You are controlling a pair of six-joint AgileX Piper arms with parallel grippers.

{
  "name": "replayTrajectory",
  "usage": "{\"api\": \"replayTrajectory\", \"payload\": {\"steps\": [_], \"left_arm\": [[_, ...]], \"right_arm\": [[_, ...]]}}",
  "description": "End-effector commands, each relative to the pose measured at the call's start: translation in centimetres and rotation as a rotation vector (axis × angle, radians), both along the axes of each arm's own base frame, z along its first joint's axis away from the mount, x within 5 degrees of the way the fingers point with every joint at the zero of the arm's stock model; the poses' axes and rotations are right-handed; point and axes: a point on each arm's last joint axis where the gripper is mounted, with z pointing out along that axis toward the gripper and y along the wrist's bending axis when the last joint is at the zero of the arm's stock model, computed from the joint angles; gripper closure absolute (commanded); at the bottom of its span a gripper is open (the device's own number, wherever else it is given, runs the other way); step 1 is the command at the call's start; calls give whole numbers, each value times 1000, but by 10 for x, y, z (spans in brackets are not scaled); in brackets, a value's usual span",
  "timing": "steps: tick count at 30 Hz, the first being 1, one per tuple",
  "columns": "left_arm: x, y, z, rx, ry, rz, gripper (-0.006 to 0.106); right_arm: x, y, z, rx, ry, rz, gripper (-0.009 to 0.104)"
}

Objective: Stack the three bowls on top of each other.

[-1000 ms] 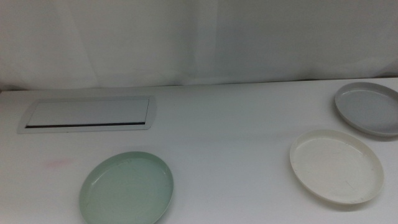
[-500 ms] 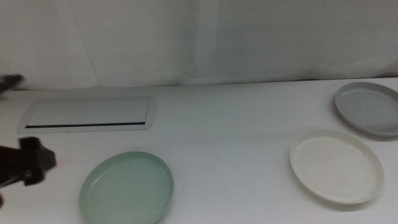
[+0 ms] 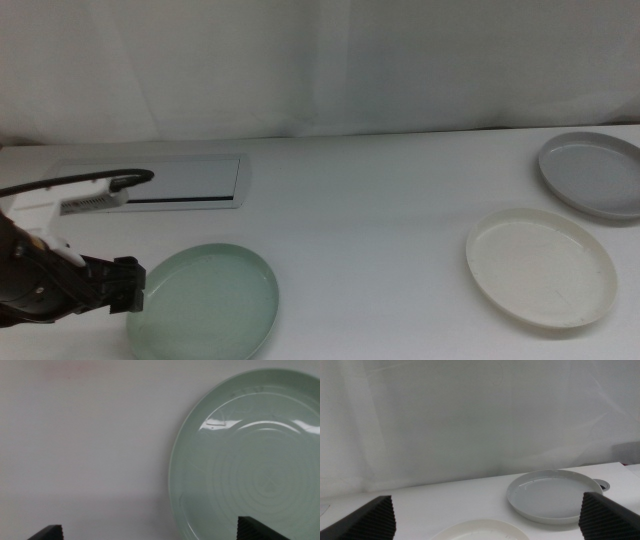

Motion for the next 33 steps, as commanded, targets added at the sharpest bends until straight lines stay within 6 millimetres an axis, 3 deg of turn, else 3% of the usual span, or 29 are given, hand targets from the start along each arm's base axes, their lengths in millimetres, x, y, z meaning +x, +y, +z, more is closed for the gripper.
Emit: {"api": "replayTrajectory", "payload": {"steps": [1,8,17,20,23,25,27,33], "left_arm": [[10,-1,-10,-8,4,3,12],[24,-4,-37,-3,43,-8,20],[30,-20,-57,1,70,-66,20],[31,-22,-67,-1,105,-52,25],[31,-22,-72,-7,128,-20,44],[31,-22,-73,-7,134,-14,67],[31,-22,-74,-9,134,-15,103],[31,-22,-72,-12,127,-16,103]], "right_arm": [[1,0,-13,-14,25,3,-8],[1,0,-13,-14,25,3,-8],[1,0,-13,-14,25,3,-8],[1,0,-13,-14,25,3,-8],[1,0,-13,-14,25,3,-8],[1,0,-13,-14,25,3,-8],[1,0,-13,-14,25,3,-8],[1,0,-13,-14,25,3,-8]]}}
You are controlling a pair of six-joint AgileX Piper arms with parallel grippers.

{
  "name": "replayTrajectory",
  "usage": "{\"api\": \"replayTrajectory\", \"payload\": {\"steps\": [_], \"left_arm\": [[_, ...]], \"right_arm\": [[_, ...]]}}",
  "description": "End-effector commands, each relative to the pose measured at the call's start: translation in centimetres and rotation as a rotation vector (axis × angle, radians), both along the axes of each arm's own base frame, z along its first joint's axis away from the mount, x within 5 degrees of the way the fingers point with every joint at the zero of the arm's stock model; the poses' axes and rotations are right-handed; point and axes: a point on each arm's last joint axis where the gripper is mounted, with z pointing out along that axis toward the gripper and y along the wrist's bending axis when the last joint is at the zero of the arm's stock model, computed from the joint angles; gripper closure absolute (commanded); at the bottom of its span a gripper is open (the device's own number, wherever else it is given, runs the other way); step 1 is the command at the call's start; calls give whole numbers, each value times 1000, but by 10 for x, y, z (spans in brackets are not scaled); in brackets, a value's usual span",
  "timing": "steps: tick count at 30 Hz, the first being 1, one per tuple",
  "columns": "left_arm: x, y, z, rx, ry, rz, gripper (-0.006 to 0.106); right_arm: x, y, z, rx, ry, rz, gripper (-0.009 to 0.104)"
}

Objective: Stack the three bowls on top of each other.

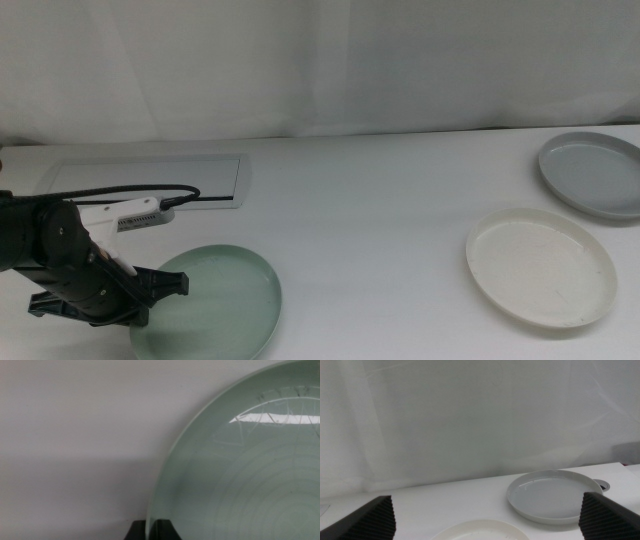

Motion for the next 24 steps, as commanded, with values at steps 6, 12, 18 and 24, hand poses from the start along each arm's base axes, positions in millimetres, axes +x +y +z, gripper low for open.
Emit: {"api": "replayTrajectory", "payload": {"steps": [6,12,18,24], "left_arm": [[2,-17,32,-55,-43,-58,103],[9,-84,81,-141,-152,-213,103],[7,-128,84,-180,-179,-278,103],[13,-138,55,-156,-121,-289,103]], "right_arm": [[1,0,-13,-14,27,3,-8],[1,0,-13,-14,27,3,-8],[1,0,-13,-14,27,3,-8],[1,0,-13,-10,27,4,-8]]}}
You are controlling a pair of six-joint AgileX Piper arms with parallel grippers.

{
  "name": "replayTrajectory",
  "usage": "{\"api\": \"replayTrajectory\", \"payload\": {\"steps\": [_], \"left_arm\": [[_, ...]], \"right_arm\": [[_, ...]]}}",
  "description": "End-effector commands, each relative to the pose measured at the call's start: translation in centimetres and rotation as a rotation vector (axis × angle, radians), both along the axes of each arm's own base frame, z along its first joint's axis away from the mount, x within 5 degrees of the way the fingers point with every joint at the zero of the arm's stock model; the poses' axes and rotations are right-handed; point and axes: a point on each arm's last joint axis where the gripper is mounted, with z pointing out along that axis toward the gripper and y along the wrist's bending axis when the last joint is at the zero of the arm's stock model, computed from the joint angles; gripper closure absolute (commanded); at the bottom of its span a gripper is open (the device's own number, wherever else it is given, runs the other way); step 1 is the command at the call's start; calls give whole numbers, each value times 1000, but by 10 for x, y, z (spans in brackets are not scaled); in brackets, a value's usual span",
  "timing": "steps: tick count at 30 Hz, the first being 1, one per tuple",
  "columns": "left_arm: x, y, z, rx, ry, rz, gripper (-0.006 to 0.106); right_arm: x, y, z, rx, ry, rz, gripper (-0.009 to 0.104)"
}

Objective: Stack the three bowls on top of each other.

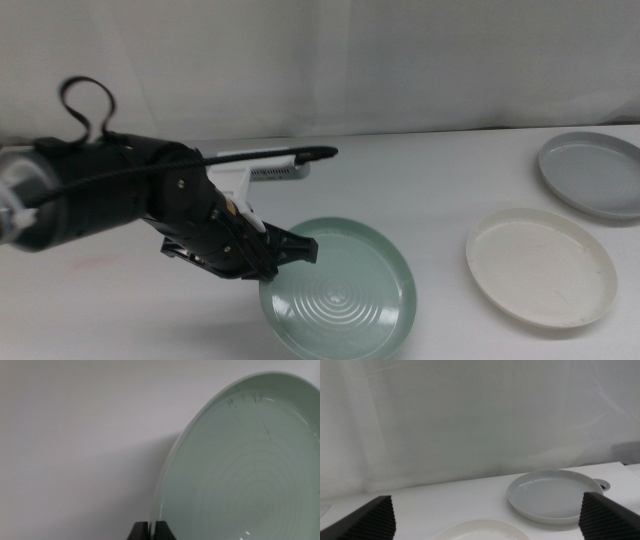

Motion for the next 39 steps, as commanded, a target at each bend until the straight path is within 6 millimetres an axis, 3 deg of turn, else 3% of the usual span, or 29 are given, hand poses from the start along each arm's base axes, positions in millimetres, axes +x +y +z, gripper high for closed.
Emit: {"api": "replayTrajectory", "payload": {"steps": [1,8,20,23,25,26,27,28,29,34,39], "left_arm": [[5,-5,-10,-3,1,12,103],[11,-5,-41,78,62,4,103],[14,-5,-54,107,70,0,100],[15,-5,-53,101,59,3,88],[16,-5,-53,98,53,3,70],[16,-5,-53,96,49,4,44],[16,-5,-53,96,49,4,27],[16,-5,-53,98,48,0,14],[17,-5,-53,107,43,-8,8],[17,-4,-44,113,-6,-44,10],[21,5,-15,119,-149,-76,10]], "right_arm": [[1,0,-13,-10,27,4,-8],[1,0,-13,-10,27,4,-8],[1,0,-13,-10,27,4,-8],[1,0,-13,-10,27,4,-8],[1,0,-13,-10,27,4,-8],[1,0,-13,-10,27,4,-8],[1,0,-13,-10,27,4,-8],[1,0,-13,-10,27,4,-8],[1,0,-13,-10,27,4,-8],[1,0,-13,-10,27,4,-8],[1,0,-13,-10,27,4,-8]]}}
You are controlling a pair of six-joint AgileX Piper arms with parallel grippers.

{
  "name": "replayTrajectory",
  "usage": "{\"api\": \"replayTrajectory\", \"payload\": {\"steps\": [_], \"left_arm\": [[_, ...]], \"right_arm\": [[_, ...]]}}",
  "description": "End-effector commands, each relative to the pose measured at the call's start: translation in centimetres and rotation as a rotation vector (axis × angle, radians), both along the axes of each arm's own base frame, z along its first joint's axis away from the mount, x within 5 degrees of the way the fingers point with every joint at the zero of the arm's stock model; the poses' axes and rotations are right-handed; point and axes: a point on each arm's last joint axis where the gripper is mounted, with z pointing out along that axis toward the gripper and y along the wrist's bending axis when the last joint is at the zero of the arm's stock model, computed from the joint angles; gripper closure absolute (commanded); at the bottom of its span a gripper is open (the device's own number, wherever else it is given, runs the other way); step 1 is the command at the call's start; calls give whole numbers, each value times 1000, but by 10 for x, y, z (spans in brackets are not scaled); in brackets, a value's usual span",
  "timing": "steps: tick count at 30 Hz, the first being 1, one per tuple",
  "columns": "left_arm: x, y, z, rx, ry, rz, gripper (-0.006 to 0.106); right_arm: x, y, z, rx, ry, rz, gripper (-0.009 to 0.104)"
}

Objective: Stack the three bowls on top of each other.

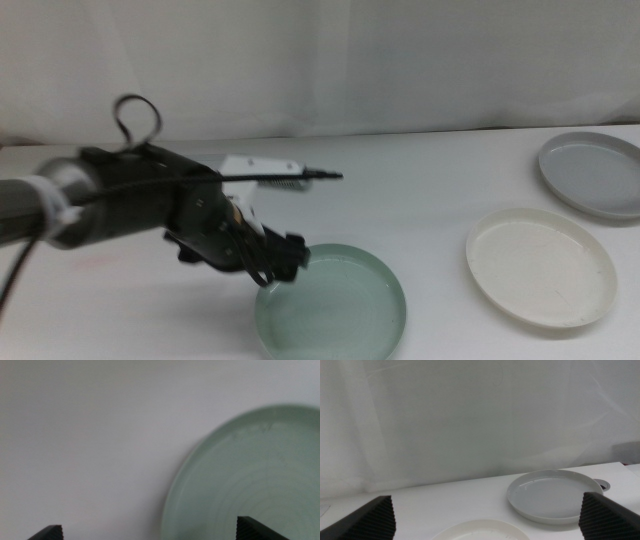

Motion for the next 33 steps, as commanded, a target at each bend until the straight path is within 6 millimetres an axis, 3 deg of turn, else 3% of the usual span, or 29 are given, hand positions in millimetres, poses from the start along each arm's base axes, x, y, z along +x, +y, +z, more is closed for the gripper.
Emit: {"api": "replayTrajectory", "payload": {"steps": [1,5,13,15,19,21,24,25,30,33], "left_arm": [[4,7,22,-9,-102,-14,10],[7,33,60,-39,-233,46,10],[-7,118,137,-55,-477,260,10],[-23,144,162,-36,-573,313,13],[-61,163,188,-23,-689,359,32],[-80,167,194,-28,-731,382,51],[-111,170,189,-10,-789,379,94],[-122,170,187,-2,-819,370,103],[-172,168,167,-53,-984,368,103],[-197,166,145,-99,-1098,362,103]], "right_arm": [[1,0,-13,-12,27,3,-8],[1,0,-13,-12,27,3,-8],[1,0,-12,-10,13,4,-8],[1,0,-12,-10,13,4,-8],[1,0,-12,-11,13,4,-8],[1,0,-12,-14,12,4,-8],[1,0,-12,-14,12,4,-8],[1,0,-12,-14,12,4,-8],[1,0,-11,-13,9,4,-8],[1,0,-11,-12,0,4,-8]]}}
